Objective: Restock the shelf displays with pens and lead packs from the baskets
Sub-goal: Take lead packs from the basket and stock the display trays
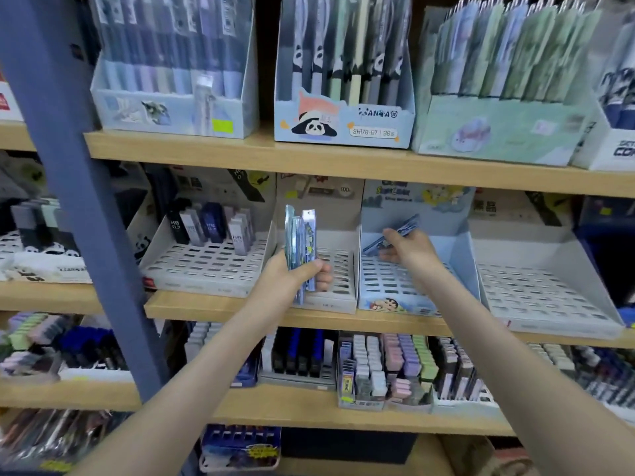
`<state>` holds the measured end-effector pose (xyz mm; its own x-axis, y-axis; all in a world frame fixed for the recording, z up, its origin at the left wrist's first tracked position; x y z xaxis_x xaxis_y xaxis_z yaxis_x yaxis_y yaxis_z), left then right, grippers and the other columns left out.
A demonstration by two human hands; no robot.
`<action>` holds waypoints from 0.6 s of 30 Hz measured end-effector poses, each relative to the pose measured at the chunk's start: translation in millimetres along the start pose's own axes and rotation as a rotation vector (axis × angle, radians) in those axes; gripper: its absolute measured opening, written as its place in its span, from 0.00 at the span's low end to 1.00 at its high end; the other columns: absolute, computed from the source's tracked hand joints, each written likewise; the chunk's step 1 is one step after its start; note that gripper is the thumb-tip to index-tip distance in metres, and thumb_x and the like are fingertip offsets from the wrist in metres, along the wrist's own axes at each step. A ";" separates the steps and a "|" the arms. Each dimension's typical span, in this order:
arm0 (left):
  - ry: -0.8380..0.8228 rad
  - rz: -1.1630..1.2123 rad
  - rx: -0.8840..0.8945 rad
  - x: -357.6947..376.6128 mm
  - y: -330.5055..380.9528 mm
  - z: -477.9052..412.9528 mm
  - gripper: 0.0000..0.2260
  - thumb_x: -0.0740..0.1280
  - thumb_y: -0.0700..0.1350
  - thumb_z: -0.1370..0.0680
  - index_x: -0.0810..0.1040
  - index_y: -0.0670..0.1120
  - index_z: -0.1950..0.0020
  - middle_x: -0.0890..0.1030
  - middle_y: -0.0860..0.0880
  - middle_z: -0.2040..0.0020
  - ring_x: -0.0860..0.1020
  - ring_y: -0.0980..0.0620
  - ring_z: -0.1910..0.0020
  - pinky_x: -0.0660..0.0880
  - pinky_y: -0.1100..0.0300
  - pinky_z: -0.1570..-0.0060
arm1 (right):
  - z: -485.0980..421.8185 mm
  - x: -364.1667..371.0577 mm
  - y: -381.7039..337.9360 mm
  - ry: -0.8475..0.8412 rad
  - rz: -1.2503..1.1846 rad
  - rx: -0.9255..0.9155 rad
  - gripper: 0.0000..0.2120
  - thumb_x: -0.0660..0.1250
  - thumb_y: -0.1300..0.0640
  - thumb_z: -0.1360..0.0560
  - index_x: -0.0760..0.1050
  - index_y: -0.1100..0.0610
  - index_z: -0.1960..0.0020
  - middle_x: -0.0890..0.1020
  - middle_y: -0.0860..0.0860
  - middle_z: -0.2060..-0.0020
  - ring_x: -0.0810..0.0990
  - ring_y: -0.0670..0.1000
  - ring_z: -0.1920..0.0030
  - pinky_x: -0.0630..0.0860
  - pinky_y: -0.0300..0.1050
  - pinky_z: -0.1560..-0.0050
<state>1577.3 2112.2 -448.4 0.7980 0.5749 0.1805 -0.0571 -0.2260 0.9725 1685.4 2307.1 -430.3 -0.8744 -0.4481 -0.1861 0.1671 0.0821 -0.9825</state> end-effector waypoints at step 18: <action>-0.029 -0.015 0.016 -4.1 -4.0 -4.5 0.06 0.65 0.35 0.21 0.75 0.36 0.46 0.83 0.43 0.58 0.82 0.50 0.62 0.79 0.60 0.59 | -1.1 22.7 -16.7 0.030 0.717 -0.190 0.17 0.60 0.53 0.20 0.60 0.56 0.65 0.71 0.53 0.70 0.71 0.52 0.68 0.61 0.42 0.74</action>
<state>1571.6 2114.4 -452.4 0.8157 0.5554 0.1617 -0.0357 -0.2307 0.9724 1662.2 2296.5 -418.1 -0.5926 -0.2024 -0.7797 0.6225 0.4993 -0.6027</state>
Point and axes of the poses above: each hand's wrist, its own z-axis away from the middle knuckle, its own x-axis out of the palm, y = z × x, the point moved 1 cm from there along -z, towards the middle knuckle
